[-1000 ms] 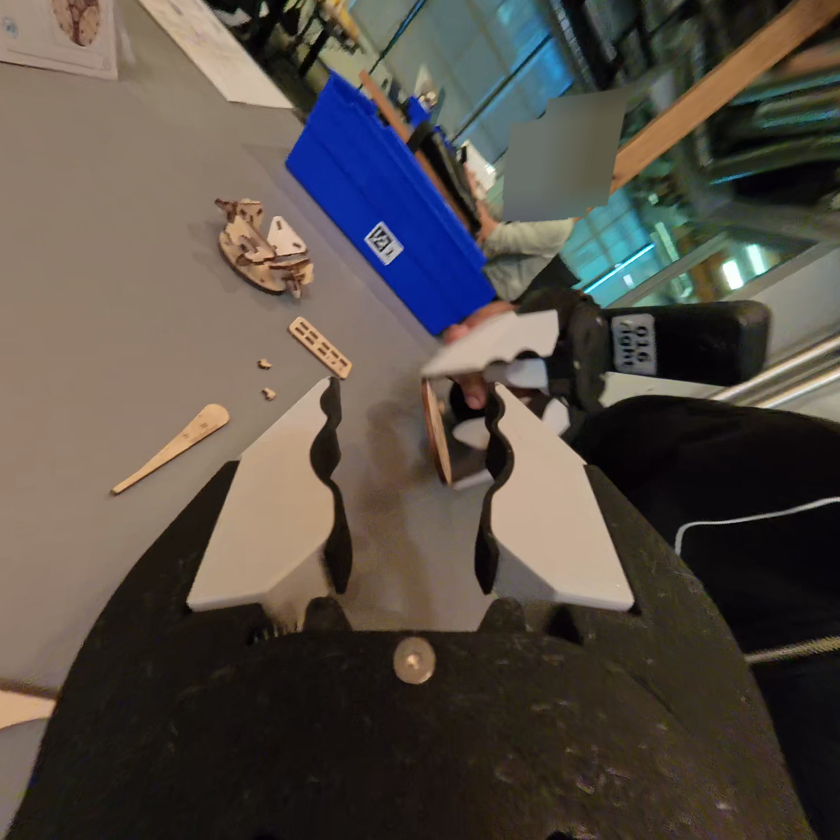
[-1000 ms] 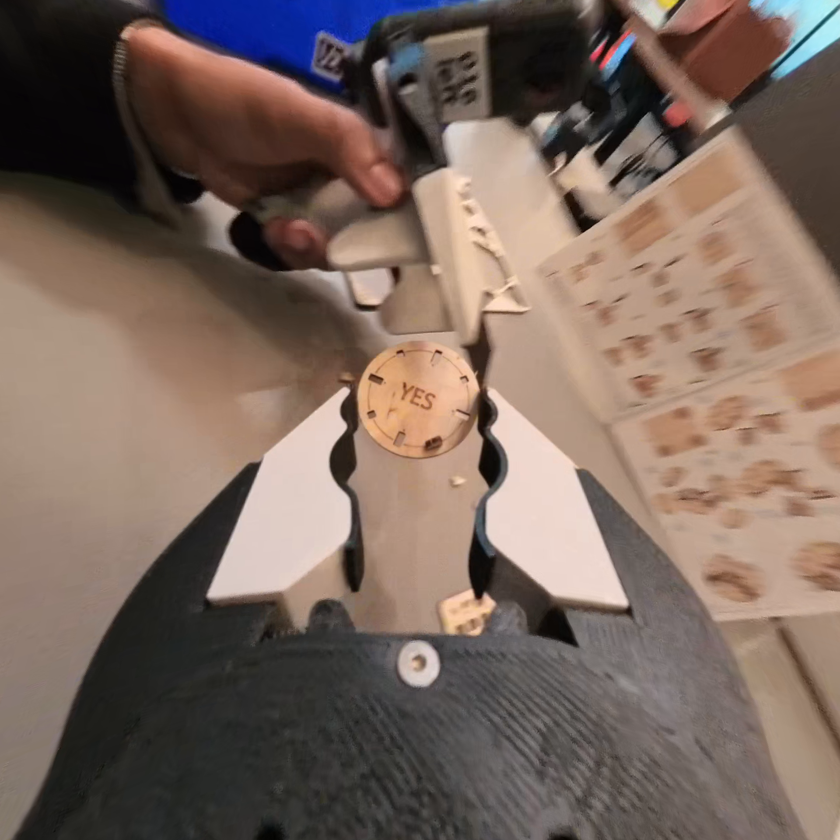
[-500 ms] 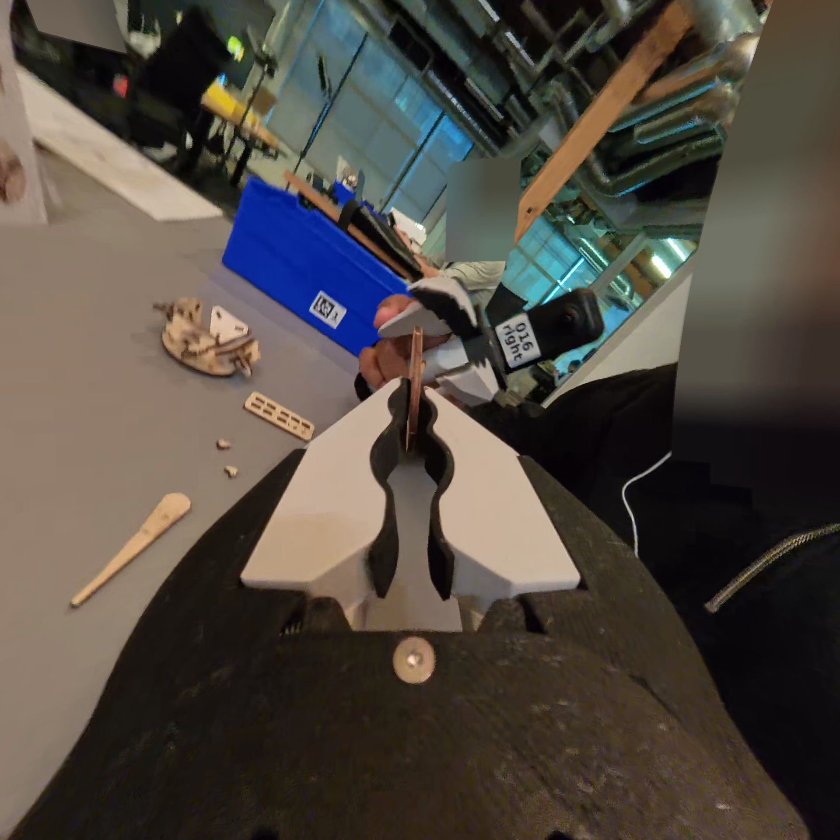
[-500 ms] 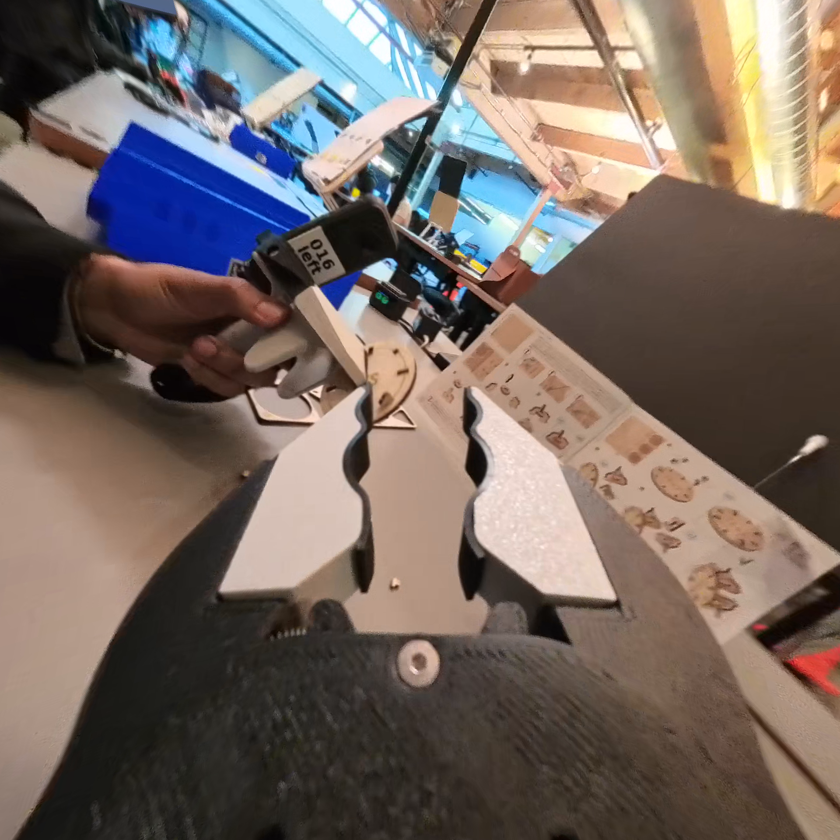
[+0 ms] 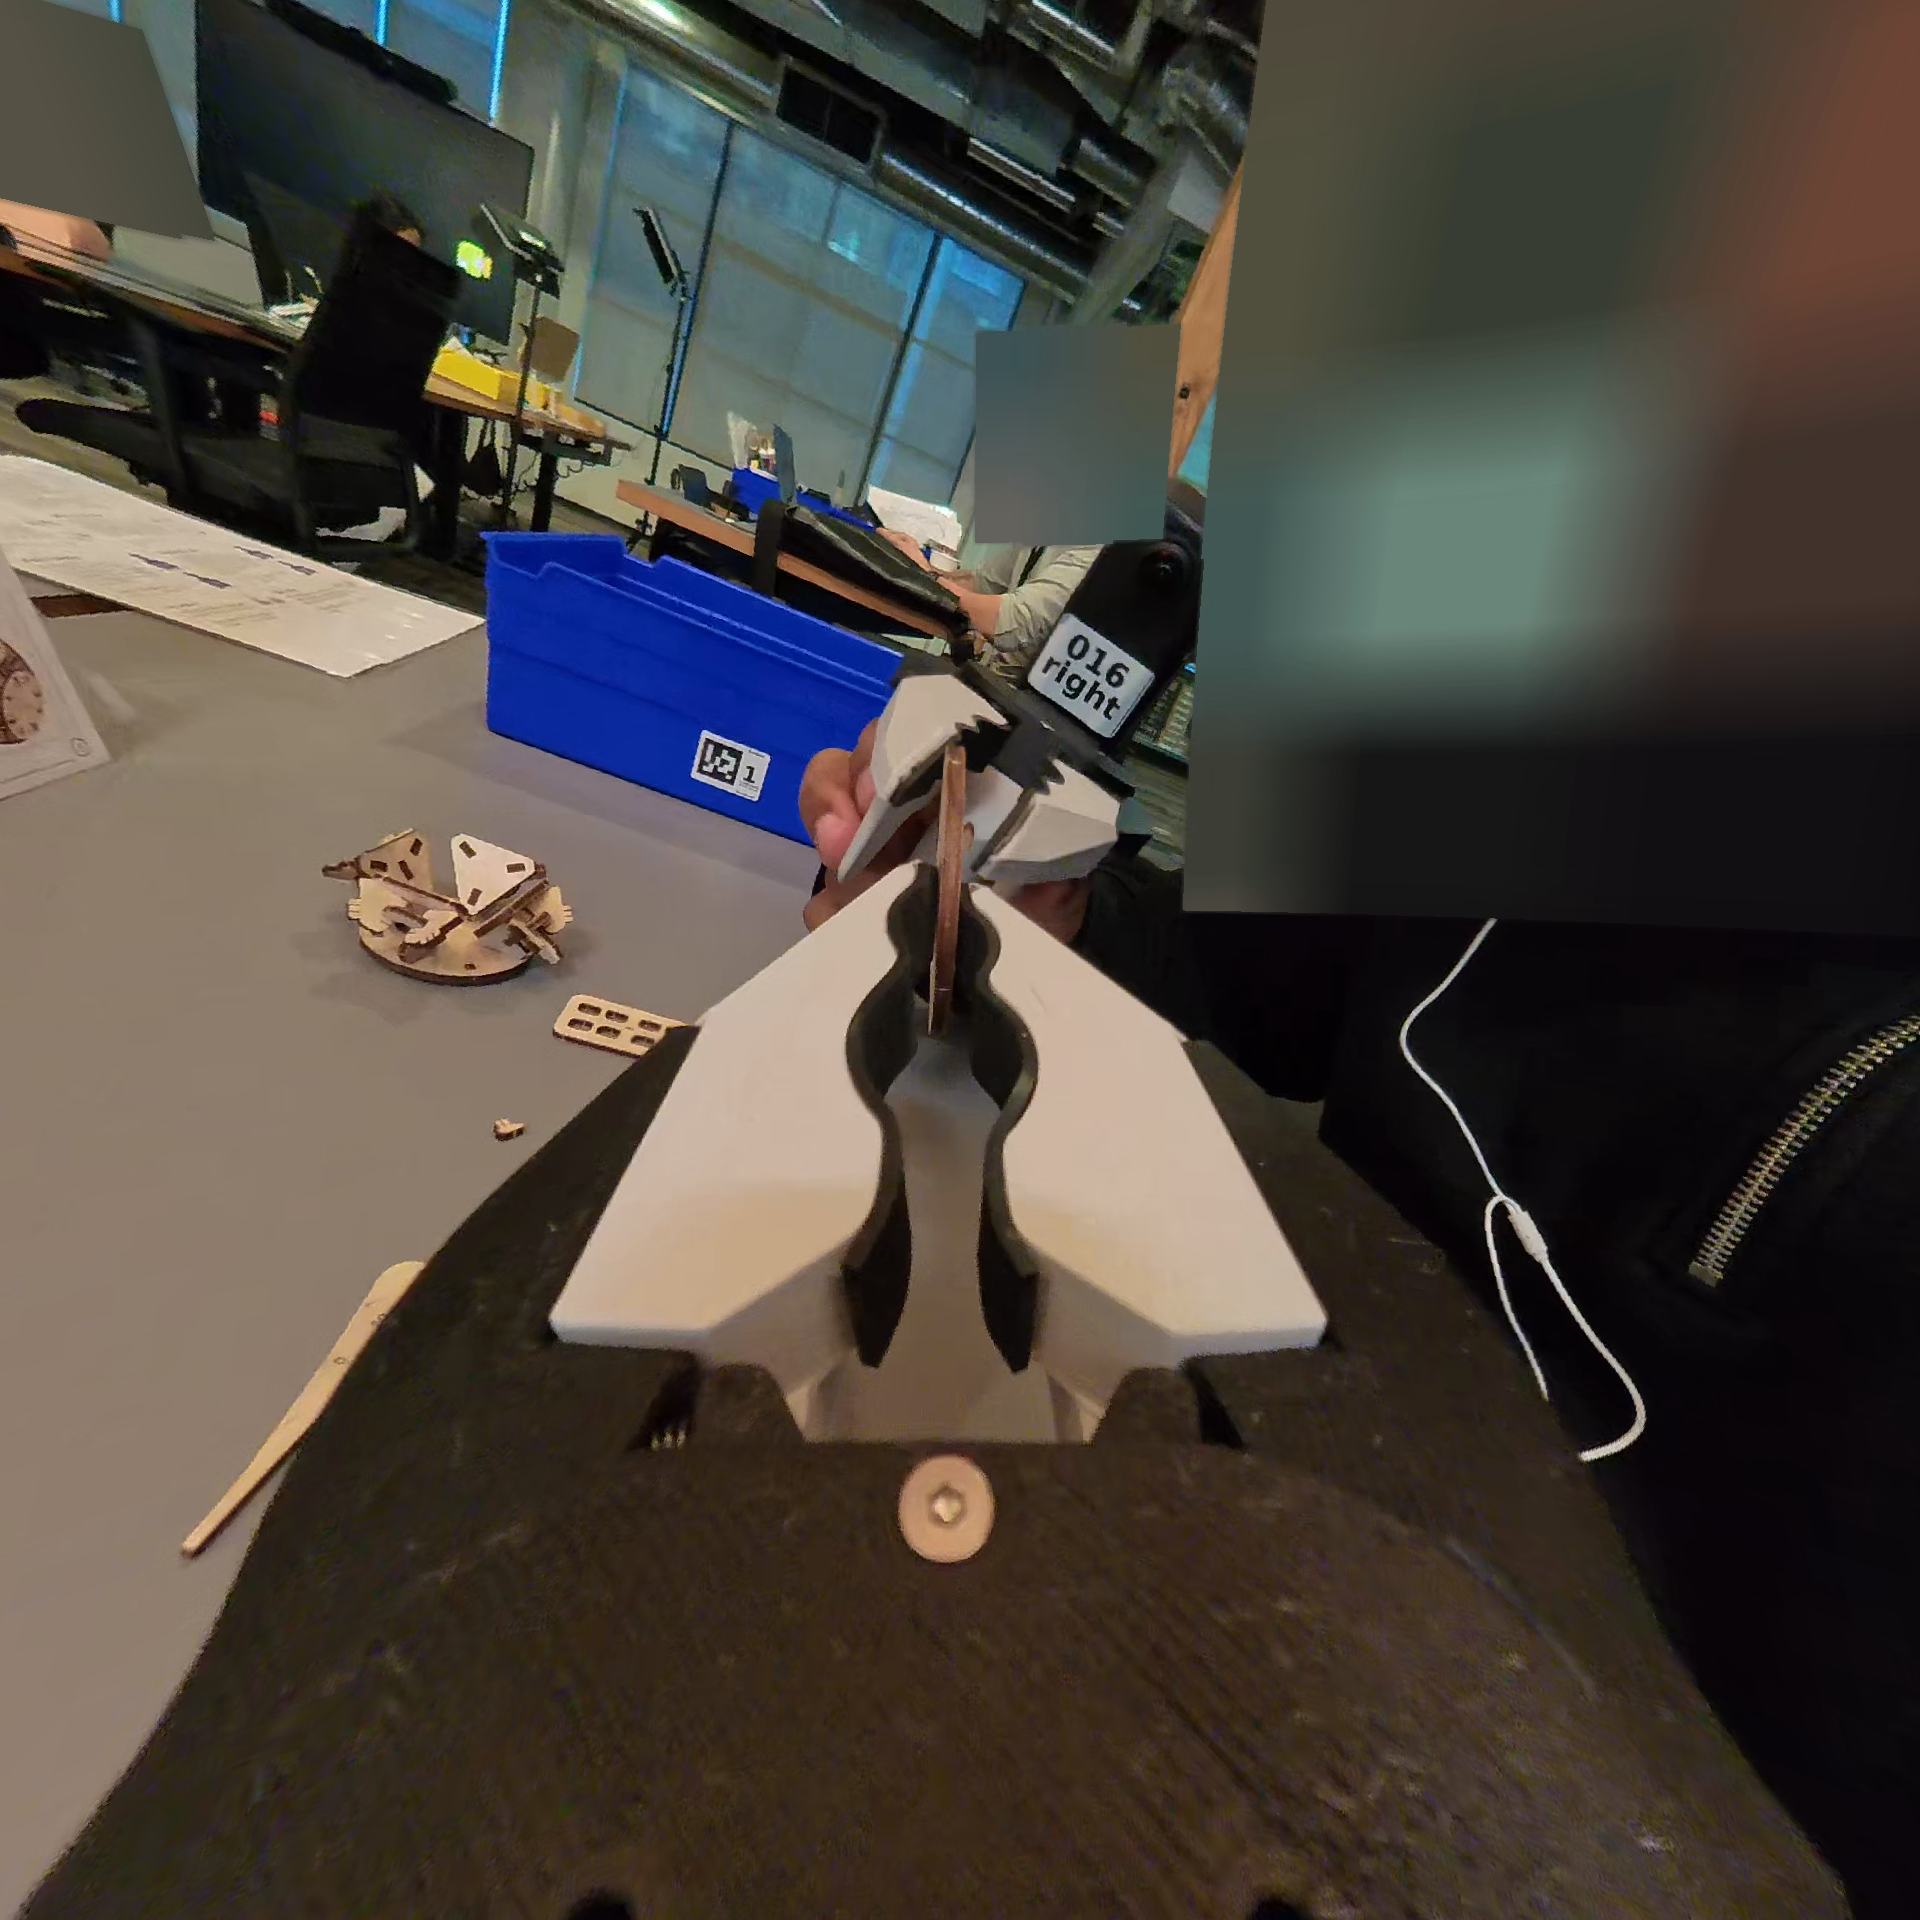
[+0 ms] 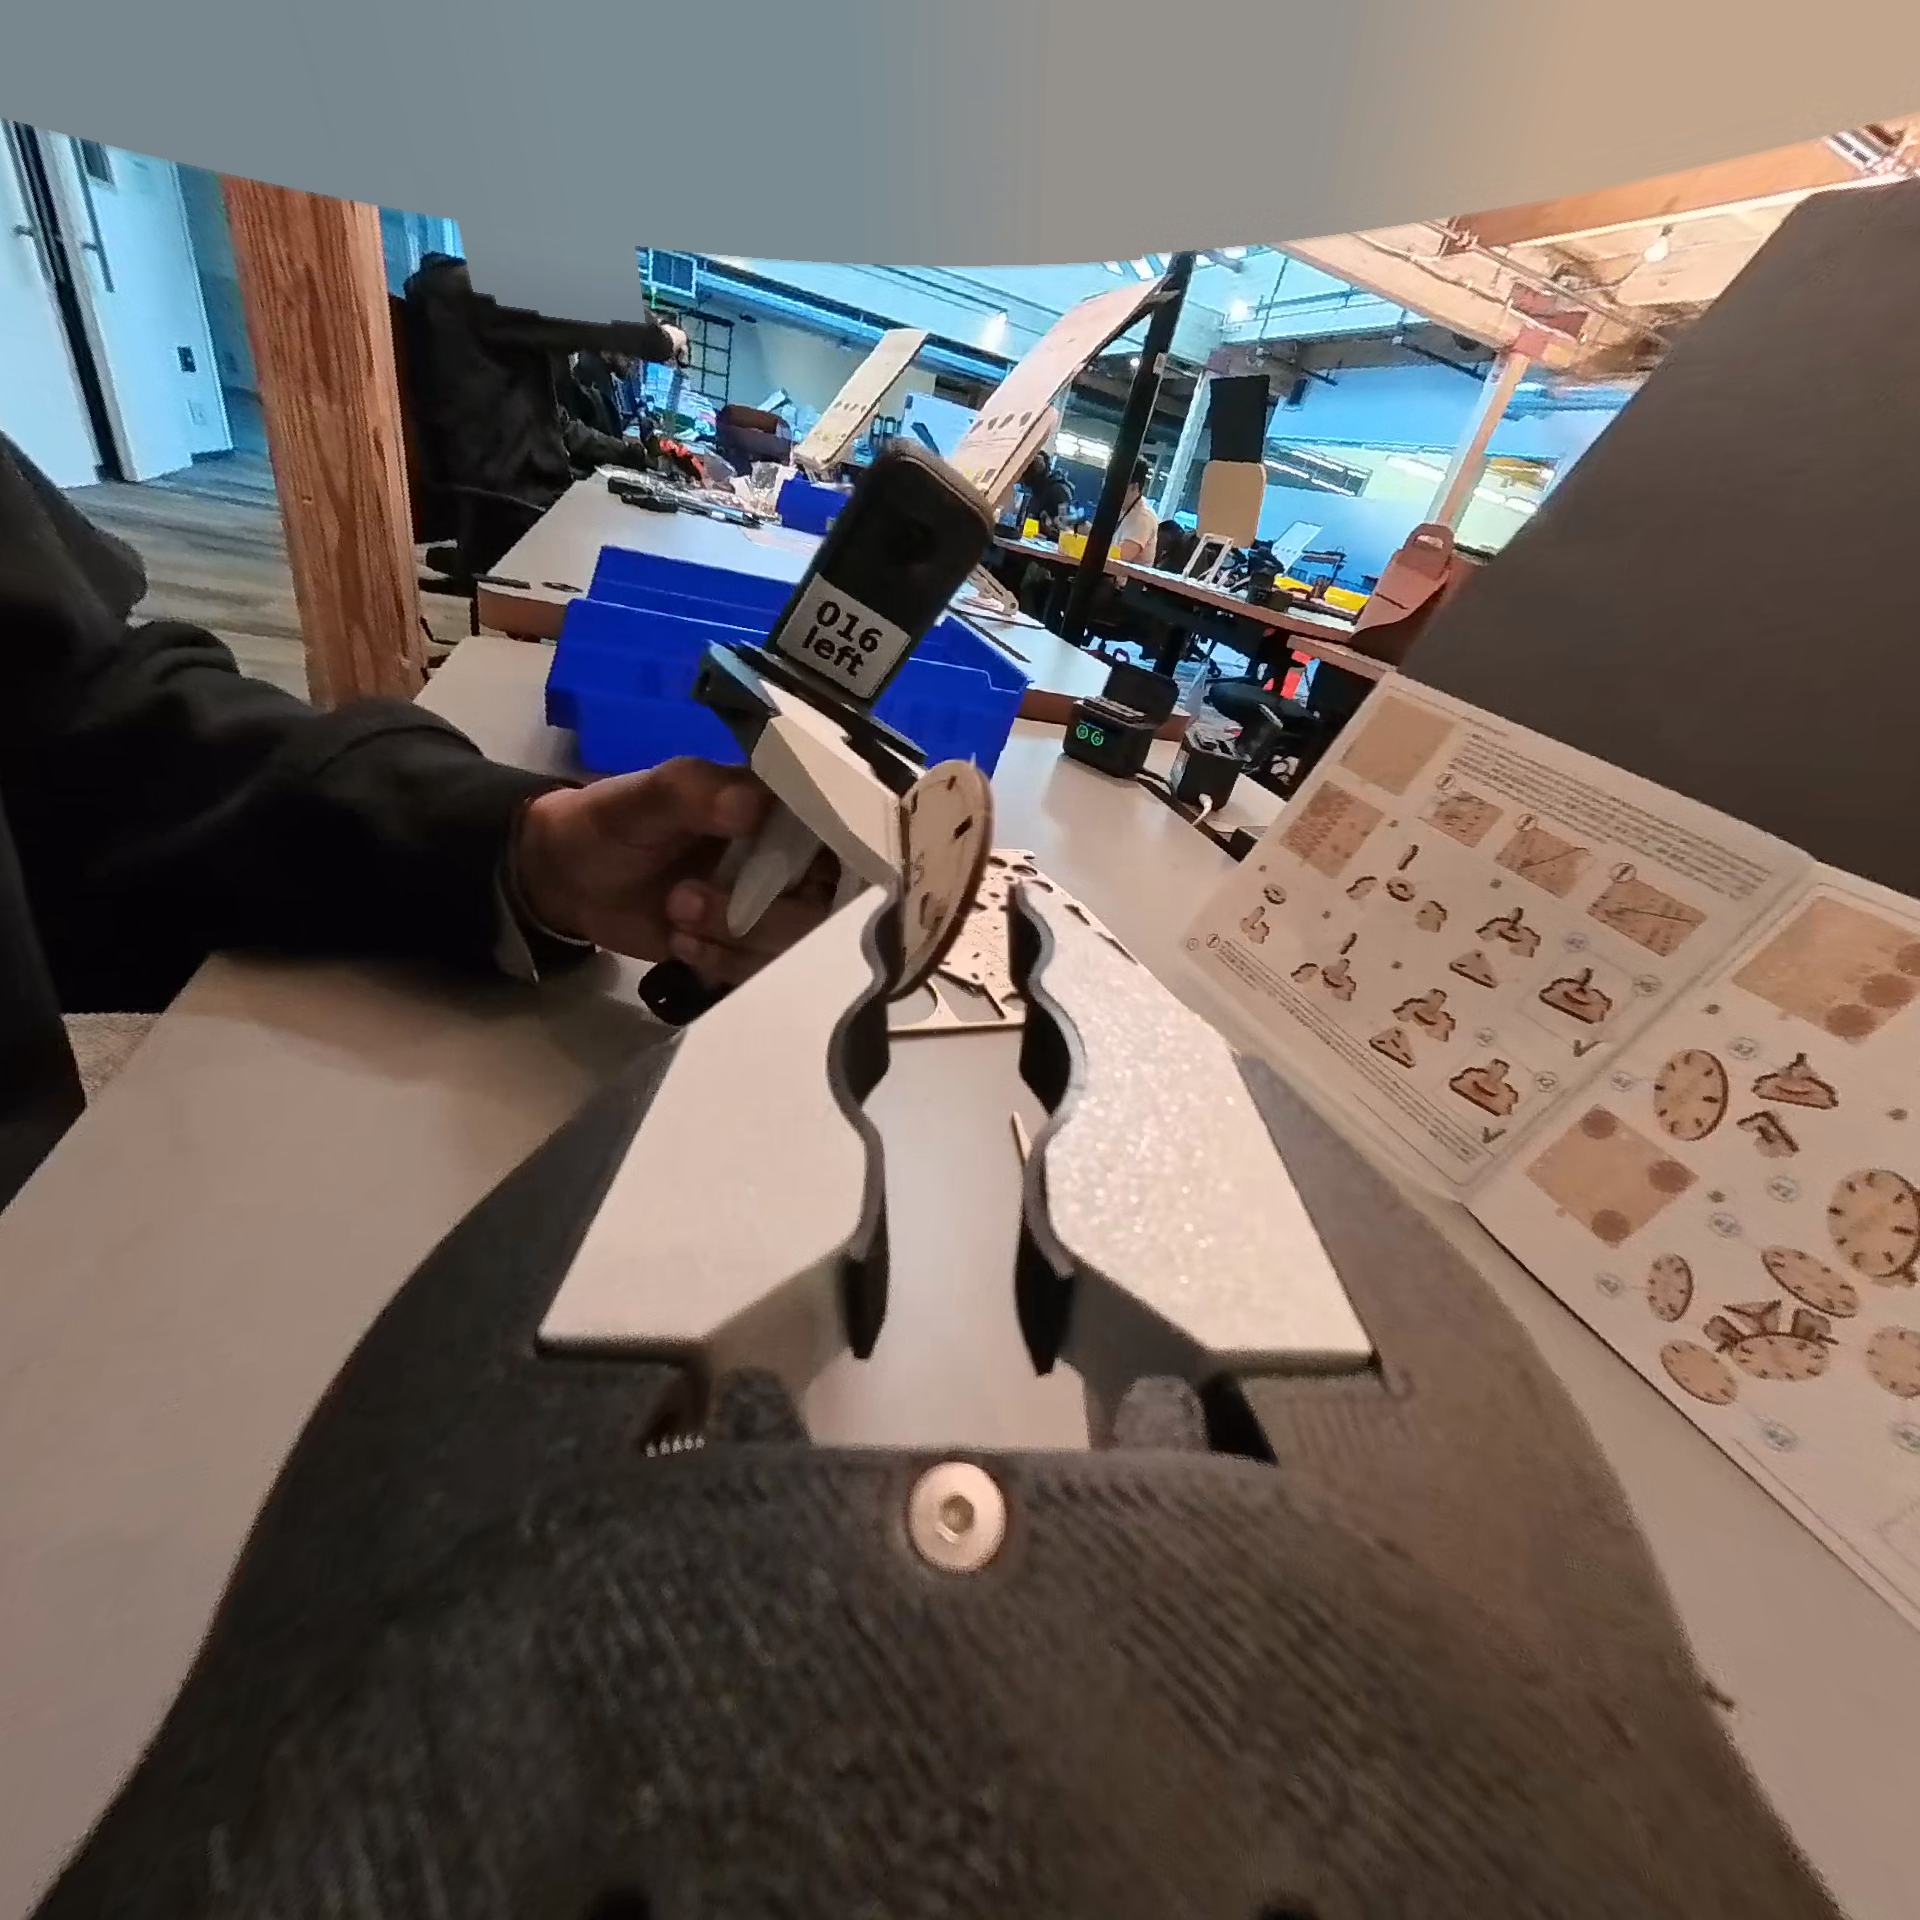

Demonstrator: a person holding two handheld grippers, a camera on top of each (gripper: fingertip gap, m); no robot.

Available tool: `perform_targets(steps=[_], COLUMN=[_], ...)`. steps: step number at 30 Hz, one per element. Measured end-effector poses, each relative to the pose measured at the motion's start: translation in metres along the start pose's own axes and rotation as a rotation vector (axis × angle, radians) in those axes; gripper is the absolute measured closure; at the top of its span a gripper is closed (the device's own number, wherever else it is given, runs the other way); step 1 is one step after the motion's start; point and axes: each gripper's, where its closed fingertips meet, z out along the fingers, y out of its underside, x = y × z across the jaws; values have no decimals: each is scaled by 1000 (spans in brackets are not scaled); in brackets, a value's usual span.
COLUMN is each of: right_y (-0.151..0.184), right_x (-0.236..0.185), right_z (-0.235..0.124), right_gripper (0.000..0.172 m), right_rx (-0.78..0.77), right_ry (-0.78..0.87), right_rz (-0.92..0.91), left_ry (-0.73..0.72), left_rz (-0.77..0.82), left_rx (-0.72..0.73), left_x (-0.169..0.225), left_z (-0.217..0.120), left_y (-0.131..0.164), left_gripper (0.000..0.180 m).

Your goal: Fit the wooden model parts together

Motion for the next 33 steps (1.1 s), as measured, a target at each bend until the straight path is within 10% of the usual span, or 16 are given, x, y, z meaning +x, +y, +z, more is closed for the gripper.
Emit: perform_targets(steps=[33], right_y=[-14], right_x=[-17], right_z=[-6], right_gripper=[164], right_rx=[-5], right_ry=[-106], right_rz=[40], left_ry=[103], left_rz=[-77], left_rx=[-33], left_x=[19], left_z=[3], left_y=[4], left_gripper=[180])
